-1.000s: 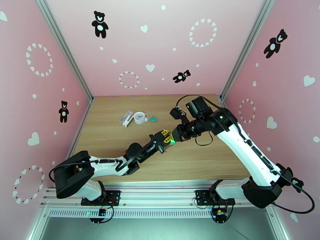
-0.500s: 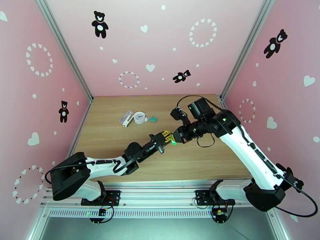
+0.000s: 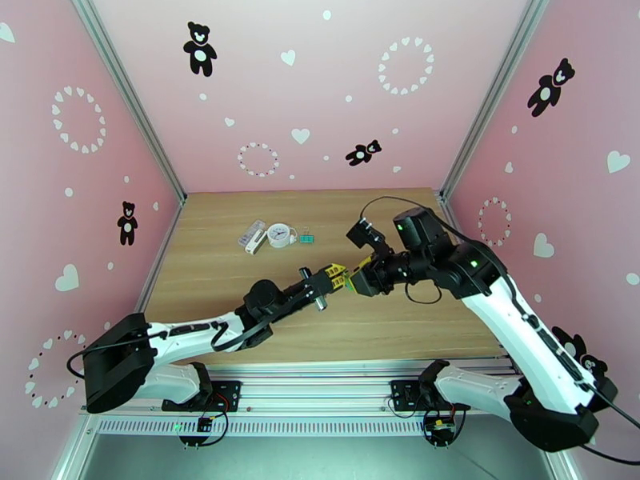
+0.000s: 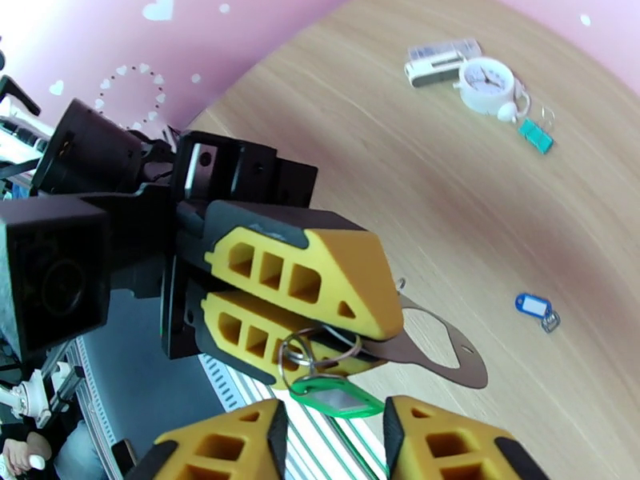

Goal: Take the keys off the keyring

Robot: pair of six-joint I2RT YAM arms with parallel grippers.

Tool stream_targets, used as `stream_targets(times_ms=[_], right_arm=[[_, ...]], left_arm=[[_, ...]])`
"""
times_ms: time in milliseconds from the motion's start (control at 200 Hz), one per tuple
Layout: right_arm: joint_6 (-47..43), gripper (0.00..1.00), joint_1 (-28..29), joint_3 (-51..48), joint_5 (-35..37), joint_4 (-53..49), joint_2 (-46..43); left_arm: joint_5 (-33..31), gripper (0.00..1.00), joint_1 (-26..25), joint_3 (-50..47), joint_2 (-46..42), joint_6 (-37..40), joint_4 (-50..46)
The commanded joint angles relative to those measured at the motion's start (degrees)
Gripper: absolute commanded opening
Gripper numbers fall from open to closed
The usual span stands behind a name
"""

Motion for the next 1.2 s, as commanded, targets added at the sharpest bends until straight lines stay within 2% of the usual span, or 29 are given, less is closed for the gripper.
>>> stream_targets(times_ms=[0, 235, 435, 676, 841, 1076, 1196], right_arm=[[-6.3, 0.42, -0.7, -2.8, -6.2, 5.8, -3.1], [-7.7, 0.46, -3.8, -7.0, -16.3, 11.6, -4.9], [-8.8, 0.45, -4.6, -8.9, -18.8, 12.6, -3.9], [-7.6, 0.35, -4.6, -13.2, -11.8, 16.7, -7.0], [-8.4, 0.25, -4.6, -13.8, -11.3, 17.3, -6.7], [-8.5, 0.17, -4.6, -14.8, -11.7, 18.0, -7.1], [-8.8, 0.05, -4.6, -15.2, -11.3, 17.6, -7.3]], left_arm=[[3.4, 0.01, -0.1, 2.1, -3.2, 1.4, -3.4], [4.6, 0.01, -0.1, 3.6, -4.3, 2.1, -8.4], [3.6, 0.01, -0.1, 4.9, -4.2, 2.5, -10.6], [3.6, 0.01, -0.1, 5.6, -4.0, 2.6, -11.1], [3.6, 0.01, -0.1, 5.6, -4.0, 2.5, -11.0], [3.8, 0.01, -0.1, 5.8, -3.7, 2.5, -10.5], [3.6, 0.00, -0.1, 6.1, -3.7, 2.6, -10.6]])
